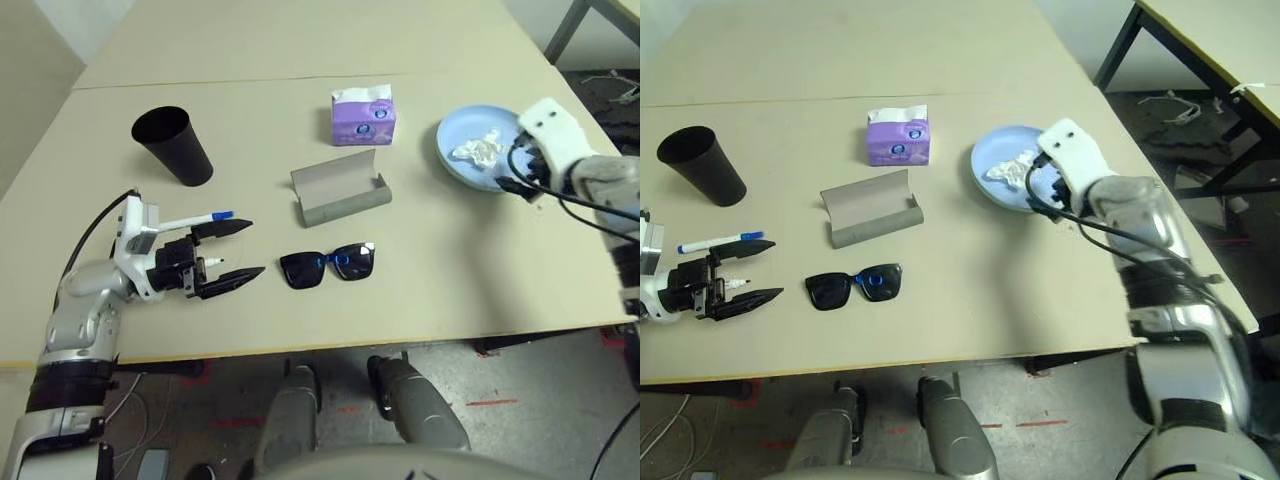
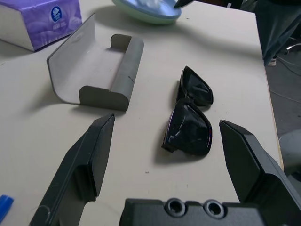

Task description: Organize and tidy the items on the table.

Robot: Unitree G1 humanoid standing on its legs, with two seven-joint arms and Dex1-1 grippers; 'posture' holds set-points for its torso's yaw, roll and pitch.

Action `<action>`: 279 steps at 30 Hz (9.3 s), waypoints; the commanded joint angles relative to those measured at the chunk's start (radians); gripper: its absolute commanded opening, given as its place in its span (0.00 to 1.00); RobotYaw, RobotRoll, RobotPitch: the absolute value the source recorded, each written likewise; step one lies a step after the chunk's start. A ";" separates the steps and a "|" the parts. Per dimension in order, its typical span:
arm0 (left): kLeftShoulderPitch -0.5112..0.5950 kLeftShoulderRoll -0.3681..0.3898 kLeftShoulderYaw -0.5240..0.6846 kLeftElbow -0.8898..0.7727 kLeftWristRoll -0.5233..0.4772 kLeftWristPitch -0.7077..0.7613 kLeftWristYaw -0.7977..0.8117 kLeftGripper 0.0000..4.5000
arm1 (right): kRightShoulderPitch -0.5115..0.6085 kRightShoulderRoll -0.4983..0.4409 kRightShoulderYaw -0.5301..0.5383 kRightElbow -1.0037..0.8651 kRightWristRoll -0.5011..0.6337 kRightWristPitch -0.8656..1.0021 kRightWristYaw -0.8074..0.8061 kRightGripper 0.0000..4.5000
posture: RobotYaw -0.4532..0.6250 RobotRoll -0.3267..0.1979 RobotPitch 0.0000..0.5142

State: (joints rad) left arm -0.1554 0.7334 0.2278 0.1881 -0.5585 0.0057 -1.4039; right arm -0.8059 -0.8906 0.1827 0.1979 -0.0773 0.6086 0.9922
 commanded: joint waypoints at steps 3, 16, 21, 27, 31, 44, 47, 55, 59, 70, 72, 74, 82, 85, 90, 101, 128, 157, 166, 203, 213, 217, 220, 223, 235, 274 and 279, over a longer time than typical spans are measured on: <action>0.005 0.037 0.022 0.008 -0.006 0.006 -0.027 1.00 | -0.171 0.095 0.048 -0.317 0.151 0.174 0.149 0.99 | 0.27 0.62 0.43; 0.008 0.049 0.045 0.024 -0.002 0.001 -0.029 1.00 | -0.221 0.236 0.316 -0.544 0.155 0.338 0.087 0.99 | 0.28 0.62 0.42; -0.003 0.067 0.041 0.032 -0.006 0.010 -0.055 1.00 | -0.179 0.301 0.459 -0.540 0.088 0.320 0.027 0.99 | 0.28 0.62 0.42; 0.006 0.080 0.034 0.038 -0.001 0.008 -0.092 1.00 | -0.183 0.422 0.561 -0.475 0.026 0.308 -0.034 0.99 | 0.28 0.62 0.42; 0.012 0.078 0.040 0.046 0.005 0.000 -0.092 1.00 | -0.193 0.491 0.596 -0.437 0.003 0.295 -0.052 0.99 | 0.29 0.62 0.42; 0.032 0.080 0.055 0.045 0.004 -0.012 -0.070 1.00 | -0.167 0.554 0.648 -0.331 -0.056 0.195 -0.045 0.99 | 0.31 0.62 0.41; 0.037 0.078 0.056 0.040 0.005 -0.013 -0.066 1.00 | -0.158 0.562 0.648 -0.317 -0.066 0.185 -0.040 0.99 | 0.31 0.62 0.41; 0.038 0.074 0.054 0.038 0.005 -0.017 -0.055 1.00 | -0.136 0.556 0.661 -0.306 -0.101 0.155 -0.017 0.99 | 0.31 0.62 0.41; 0.040 0.066 0.046 0.032 0.007 -0.018 -0.050 1.00 | -0.132 0.558 0.657 -0.302 -0.117 0.135 -0.012 0.99 | 0.31 0.62 0.40; 0.039 0.057 0.048 0.028 0.004 -0.020 -0.036 1.00 | -0.117 0.559 0.641 -0.309 -0.131 0.128 0.010 0.44 | 0.31 0.62 0.41; 0.038 0.053 0.048 0.025 0.003 -0.020 -0.032 1.00 | -0.116 0.557 0.639 -0.308 -0.131 0.128 0.014 0.27 | 0.31 0.62 0.40; 0.037 0.050 0.048 0.023 0.002 -0.019 -0.029 1.00 | -0.116 0.556 0.637 -0.307 -0.133 0.127 0.017 0.11 | 0.31 0.62 0.40; 0.040 0.044 0.051 0.030 0.004 -0.026 -0.023 1.00 | -0.115 0.557 0.634 -0.305 -0.139 0.123 0.029 0.04 | 0.32 0.62 0.40; 0.042 0.042 0.051 0.032 0.004 -0.027 -0.021 1.00 | -0.118 0.560 0.630 -0.301 -0.139 0.114 0.029 0.04 | 0.31 0.62 0.40; 0.042 0.043 0.053 0.039 0.007 -0.029 -0.019 1.00 | -0.180 0.559 0.576 -0.273 -0.127 0.097 0.043 0.04 | 0.31 0.62 0.40; 0.042 0.048 0.057 0.052 0.010 -0.034 -0.018 1.00 | -0.326 0.548 0.473 -0.282 -0.091 0.132 0.116 0.01 | 0.31 0.62 0.39; 0.049 0.060 0.064 0.057 0.011 -0.033 -0.021 1.00 | -0.141 0.643 0.572 -0.240 -0.110 0.280 -0.026 0.99 | 0.32 0.62 0.40; 0.069 0.051 0.065 0.045 0.010 -0.037 -0.010 1.00 | -0.128 0.607 0.600 -0.254 -0.111 0.243 0.001 0.01 | 0.32 0.62 0.39; 0.061 0.054 0.064 0.056 0.013 -0.039 -0.012 1.00 | -0.142 0.613 0.589 -0.262 -0.101 0.247 0.012 0.01 | 0.32 0.62 0.39; 0.056 0.055 0.066 0.073 0.017 -0.044 -0.010 1.00 | -0.140 0.660 0.584 -0.174 -0.101 0.202 -0.075 0.99 | 0.33 0.62 0.39; 0.059 0.049 0.063 0.066 0.017 -0.048 0.001 1.00 | -0.130 0.535 0.657 -0.264 -0.112 0.179 0.049 0.99 | 0.33 0.62 0.38; 0.055 0.046 0.061 0.070 0.017 -0.050 0.002 1.00 | -0.134 0.496 0.672 -0.270 -0.134 0.134 0.077 0.99 | 0.32 0.62 0.38; 0.053 0.045 0.060 0.070 0.018 -0.050 0.003 1.00 | -0.136 0.491 0.669 -0.259 -0.153 0.105 0.081 0.99 | 0.32 0.62 0.38; 0.054 0.044 0.058 0.067 0.017 -0.050 0.004 1.00 | -0.134 0.487 0.665 -0.248 -0.171 0.082 0.082 0.99 | 0.32 0.62 0.38; 0.051 0.037 0.047 0.062 0.019 -0.043 -0.002 1.00 | -0.133 0.449 0.648 -0.185 -0.278 -0.065 0.063 0.99 | 0.31 0.62 0.38; 0.067 0.038 0.061 0.059 0.017 -0.049 0.001 1.00 | -0.098 0.584 0.576 -0.250 -0.199 0.078 0.123 0.44 | 0.32 0.62 0.38; 0.063 0.037 0.059 0.055 0.014 -0.046 0.002 1.00 | -0.081 0.570 0.573 -0.262 -0.194 0.086 0.126 0.05 | 0.32 0.62 0.39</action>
State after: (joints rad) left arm -0.1045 0.7713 0.2869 0.2545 -0.5506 -0.0381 -1.4013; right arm -0.9129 -0.3176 0.7342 -0.0604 -0.2802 0.6888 1.1010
